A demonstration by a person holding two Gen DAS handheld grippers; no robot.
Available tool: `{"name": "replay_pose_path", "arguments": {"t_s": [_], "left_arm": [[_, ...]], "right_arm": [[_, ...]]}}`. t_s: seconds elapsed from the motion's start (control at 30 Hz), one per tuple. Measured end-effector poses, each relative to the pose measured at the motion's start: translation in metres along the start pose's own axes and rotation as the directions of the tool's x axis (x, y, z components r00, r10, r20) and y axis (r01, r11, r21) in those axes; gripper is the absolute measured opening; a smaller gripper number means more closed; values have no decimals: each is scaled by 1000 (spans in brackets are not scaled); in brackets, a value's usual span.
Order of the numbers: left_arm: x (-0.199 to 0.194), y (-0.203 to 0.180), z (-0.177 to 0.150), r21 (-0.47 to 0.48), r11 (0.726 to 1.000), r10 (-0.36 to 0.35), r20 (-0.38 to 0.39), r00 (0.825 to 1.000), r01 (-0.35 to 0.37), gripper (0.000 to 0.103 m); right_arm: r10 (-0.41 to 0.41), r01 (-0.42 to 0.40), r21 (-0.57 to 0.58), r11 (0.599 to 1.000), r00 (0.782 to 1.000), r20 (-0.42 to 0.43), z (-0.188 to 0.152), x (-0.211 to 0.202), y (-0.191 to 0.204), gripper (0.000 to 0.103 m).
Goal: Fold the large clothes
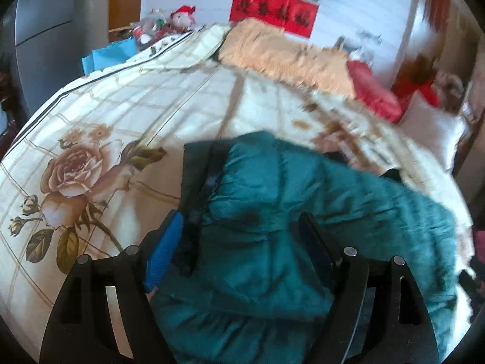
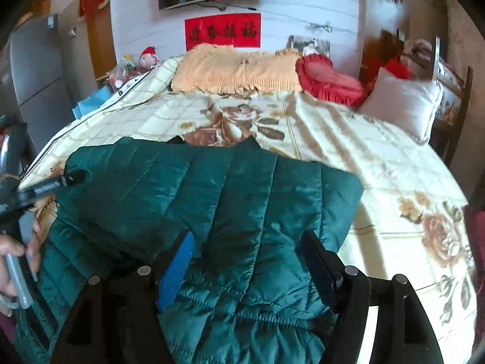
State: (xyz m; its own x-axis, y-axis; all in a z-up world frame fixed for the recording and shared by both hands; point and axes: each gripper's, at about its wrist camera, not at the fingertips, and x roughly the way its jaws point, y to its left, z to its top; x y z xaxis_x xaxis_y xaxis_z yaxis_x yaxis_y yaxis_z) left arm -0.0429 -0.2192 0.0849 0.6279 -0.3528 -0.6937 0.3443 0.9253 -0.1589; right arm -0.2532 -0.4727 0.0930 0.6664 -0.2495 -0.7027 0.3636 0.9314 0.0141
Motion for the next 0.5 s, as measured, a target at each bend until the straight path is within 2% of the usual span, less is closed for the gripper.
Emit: {"name": "replay_pose_path", "arguments": {"t_s": [0.1,0.2,0.27,0.33,0.4,0.5], "left_arm": [[-11,-13,-3,40,999,-24,7,1000,24,79],[-6,-29,-14,96,995,-15,-16,1000,16,79],[6,-40,-24,158,987,44,-34,998,-38,79],[20,-46,-31,210,974,98,-55,994,-84,81],[32,-44,-35,203,975,107,-68,992,-92,87],[37,-31,-33,136,990,57,-103,993,-42,87]], "right_arm": [[-13,13,12,1000,1000,-29,1,8,3,71],[-16,20,46,999,997,-79,-4,27,7,71],[-44,49,39,998,991,-125,-10,43,11,71],[-84,85,2,996,986,-144,-15,57,17,76],[-99,99,-5,995,985,-143,-16,65,19,79],[-94,97,8,995,983,-158,-14,70,15,81]]}}
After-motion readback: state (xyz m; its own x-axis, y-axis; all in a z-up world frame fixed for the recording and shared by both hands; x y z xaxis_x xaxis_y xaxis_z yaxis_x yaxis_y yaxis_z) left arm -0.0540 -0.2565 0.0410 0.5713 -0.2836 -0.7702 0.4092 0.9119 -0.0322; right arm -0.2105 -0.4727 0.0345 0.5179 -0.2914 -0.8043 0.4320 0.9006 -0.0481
